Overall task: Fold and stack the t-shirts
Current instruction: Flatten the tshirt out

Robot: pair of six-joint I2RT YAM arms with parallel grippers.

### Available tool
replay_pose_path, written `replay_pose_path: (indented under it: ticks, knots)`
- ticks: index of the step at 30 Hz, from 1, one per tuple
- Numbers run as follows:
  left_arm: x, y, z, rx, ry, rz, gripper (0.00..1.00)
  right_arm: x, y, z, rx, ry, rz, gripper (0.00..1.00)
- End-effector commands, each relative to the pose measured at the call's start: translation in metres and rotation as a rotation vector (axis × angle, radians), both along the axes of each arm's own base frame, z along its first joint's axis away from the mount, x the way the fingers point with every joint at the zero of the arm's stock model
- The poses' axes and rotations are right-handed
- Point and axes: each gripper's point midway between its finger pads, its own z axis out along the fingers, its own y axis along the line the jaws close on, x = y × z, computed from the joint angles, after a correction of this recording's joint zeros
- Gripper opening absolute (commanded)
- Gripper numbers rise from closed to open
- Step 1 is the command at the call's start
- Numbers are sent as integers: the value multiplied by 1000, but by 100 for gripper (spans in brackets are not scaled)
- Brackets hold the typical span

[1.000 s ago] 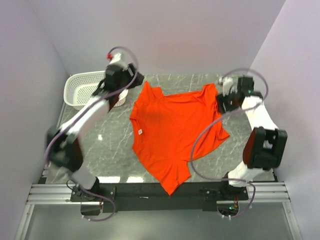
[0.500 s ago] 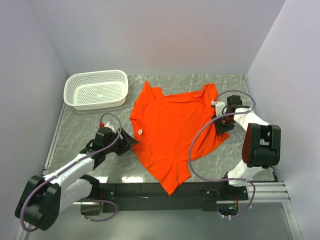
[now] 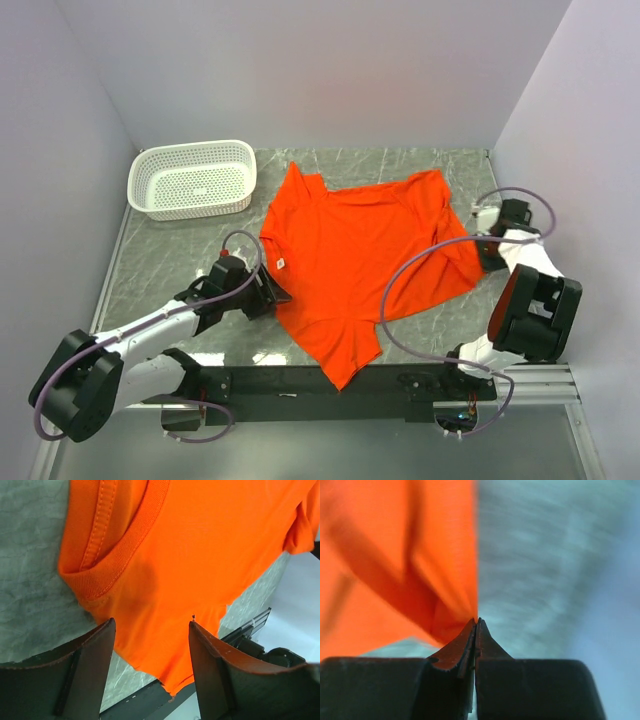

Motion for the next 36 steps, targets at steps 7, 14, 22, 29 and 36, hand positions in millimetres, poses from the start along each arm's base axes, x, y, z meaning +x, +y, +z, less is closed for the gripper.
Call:
replay_pose_path:
  ticks: [7, 14, 22, 29, 36]
  knots:
    - [-9, -5, 6, 27, -37, -84, 64, -30, -82, 18, -101, -19, -182, 39]
    - [-30, -25, -9, 85, 22, -198, 62, -35, -29, 53, 52, -150, 74, 66]
    - [-39, -43, -36, 294, 97, -234, 63, -43, 90, 8, 366, -47, 601, 67]
    - [-48, -23, -37, 382, 119, -192, 61, -84, 100, -31, 384, 110, 912, 65]
    - [-73, -9, -47, 339, 186, -186, 41, -83, 81, -55, 150, 186, 1033, 58]
